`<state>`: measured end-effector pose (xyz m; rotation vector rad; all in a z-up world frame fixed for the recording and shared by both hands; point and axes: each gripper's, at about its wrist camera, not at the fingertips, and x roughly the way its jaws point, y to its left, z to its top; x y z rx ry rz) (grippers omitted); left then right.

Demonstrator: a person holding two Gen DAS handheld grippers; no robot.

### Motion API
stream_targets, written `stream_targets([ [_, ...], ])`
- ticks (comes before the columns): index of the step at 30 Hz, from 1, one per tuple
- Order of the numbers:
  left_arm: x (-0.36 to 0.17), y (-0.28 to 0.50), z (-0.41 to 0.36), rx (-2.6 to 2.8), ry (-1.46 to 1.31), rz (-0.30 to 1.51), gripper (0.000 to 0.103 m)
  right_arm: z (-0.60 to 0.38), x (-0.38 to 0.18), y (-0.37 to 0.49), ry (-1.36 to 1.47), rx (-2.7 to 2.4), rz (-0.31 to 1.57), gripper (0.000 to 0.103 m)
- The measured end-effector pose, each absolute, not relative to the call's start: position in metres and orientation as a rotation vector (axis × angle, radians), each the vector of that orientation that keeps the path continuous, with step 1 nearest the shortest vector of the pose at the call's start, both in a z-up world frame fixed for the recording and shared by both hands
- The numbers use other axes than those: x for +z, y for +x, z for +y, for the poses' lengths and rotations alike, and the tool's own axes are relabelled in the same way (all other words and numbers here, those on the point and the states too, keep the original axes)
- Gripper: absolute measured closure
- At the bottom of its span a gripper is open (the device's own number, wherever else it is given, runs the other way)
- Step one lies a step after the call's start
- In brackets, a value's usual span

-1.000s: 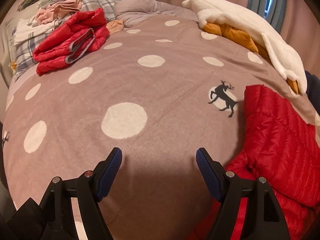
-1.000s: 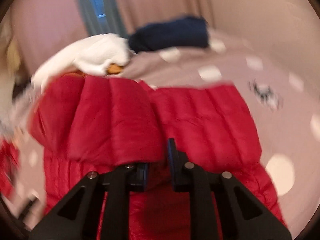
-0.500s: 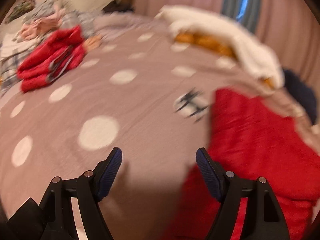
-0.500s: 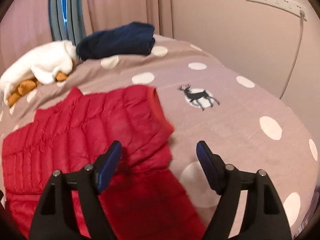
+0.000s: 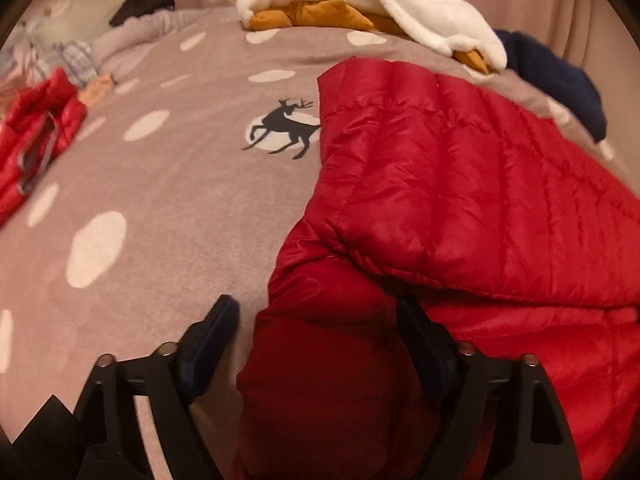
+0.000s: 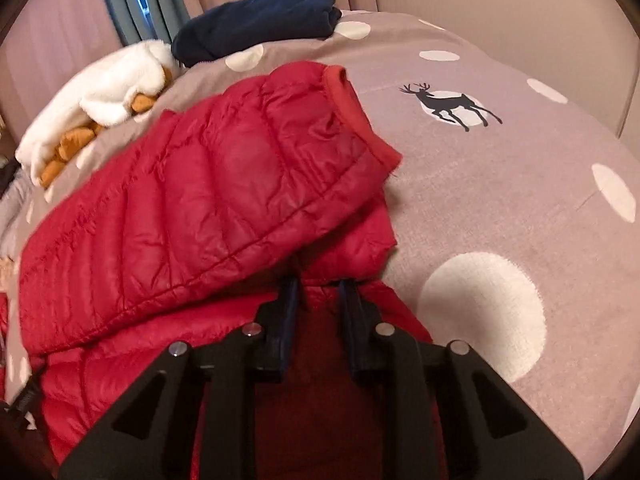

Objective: Fold large clothes

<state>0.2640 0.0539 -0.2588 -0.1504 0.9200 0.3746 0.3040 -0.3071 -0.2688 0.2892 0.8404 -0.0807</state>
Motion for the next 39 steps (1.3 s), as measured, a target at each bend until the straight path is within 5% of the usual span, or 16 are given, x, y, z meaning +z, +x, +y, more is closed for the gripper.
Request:
stream_targets([
  [2,-0.262,0.266,0.061,0.419,-0.172,0.942,0.000,-0.311,-0.271,0.304,0.317,-0.069,0.838,0.081],
  [23,-0.262,0.258,0.061,0.419,-0.197,0.936,0.001,-0.298,-0.270,0.304,0.237,-0.095,0.839,0.074],
  [25,-0.256,0.253,0.057,0.423,-0.186,0.899,0.014,-0.297,-0.267,0.303,0.225,-0.104,0.836,0.072],
  [26,-0.253,0.250,0.056,0.412,-0.187,0.882,0.032,-0.296,-0.265,0.301,0.218,-0.110,0.836,0.068],
  [27,-0.249,0.246,0.053,0.391,-0.196,0.866,0.050,-0.296,-0.262,0.299,0.213,-0.115,0.836,0.055],
  [30,-0.240,0.232,0.045,0.368,-0.208,0.835,0.064,-0.300,-0.252,0.285,0.229,-0.117,0.811,0.014],
  [33,-0.242,0.225,0.044,0.309,-0.253,0.865,0.077,-0.306,-0.249,0.267,0.281,-0.099,0.797,0.016],
  [39,-0.241,0.201,0.056,0.238,-0.347,0.836,0.077,-0.317,-0.260,0.239,0.337,-0.078,0.828,0.017],
])
